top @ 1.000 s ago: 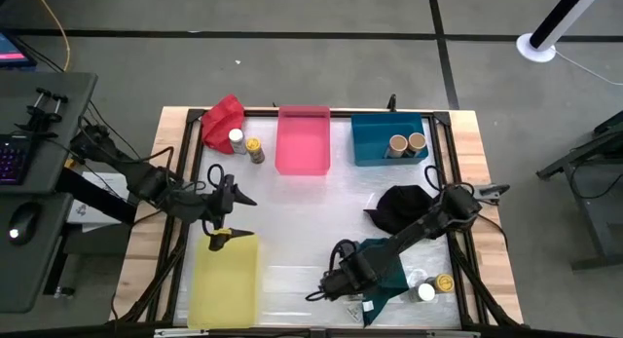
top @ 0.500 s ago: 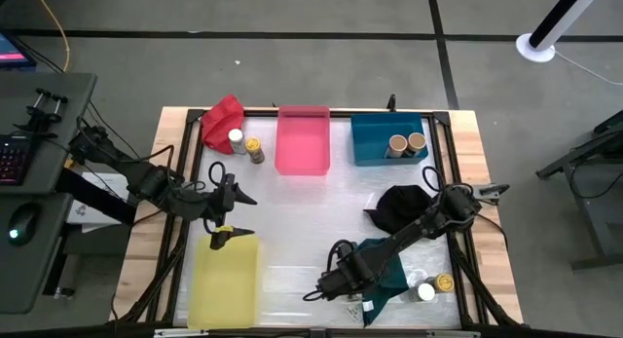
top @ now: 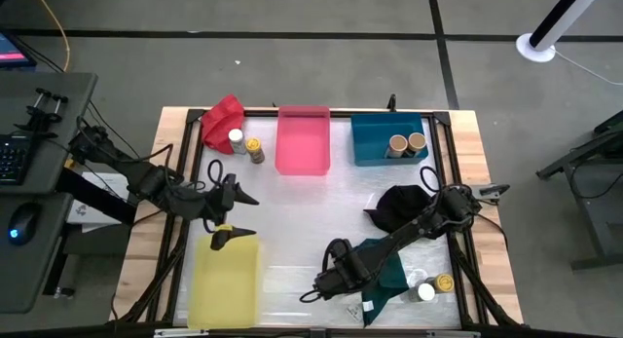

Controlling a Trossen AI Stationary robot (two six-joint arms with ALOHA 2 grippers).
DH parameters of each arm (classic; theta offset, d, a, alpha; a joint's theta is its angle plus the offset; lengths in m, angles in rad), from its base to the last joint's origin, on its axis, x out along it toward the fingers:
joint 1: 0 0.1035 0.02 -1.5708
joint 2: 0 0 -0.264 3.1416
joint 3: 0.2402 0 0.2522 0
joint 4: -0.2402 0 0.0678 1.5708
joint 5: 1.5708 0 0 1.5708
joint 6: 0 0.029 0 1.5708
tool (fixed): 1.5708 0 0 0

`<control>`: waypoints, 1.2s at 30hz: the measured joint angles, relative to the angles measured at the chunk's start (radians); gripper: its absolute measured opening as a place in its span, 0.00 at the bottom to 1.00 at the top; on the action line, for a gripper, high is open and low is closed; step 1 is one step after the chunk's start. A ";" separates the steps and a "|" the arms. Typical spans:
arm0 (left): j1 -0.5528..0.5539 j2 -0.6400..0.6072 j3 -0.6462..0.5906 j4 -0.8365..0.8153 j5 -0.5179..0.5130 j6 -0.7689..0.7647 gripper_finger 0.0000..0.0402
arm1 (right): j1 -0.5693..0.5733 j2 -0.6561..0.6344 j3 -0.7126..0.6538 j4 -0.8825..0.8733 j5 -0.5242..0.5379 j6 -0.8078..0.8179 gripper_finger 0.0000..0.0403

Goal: Sort spices by type
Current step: Put the gold seasoning bottle into the blue bin

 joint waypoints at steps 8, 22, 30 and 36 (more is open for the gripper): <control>0.036 -0.003 0.020 0.033 0.000 0.009 0.89 | -0.014 0.017 -0.011 -0.017 0.050 0.010 0.85; 0.150 0.006 0.045 0.098 -0.035 -0.058 0.89 | -0.059 0.008 -0.074 0.204 -0.020 -0.054 0.85; 0.247 0.024 0.126 0.035 0.032 0.085 0.89 | -0.086 -0.088 -0.077 0.169 0.127 -0.406 0.67; 0.356 0.116 0.250 -0.049 0.032 0.428 0.89 | -0.123 -0.255 -0.074 0.178 0.283 -0.837 0.67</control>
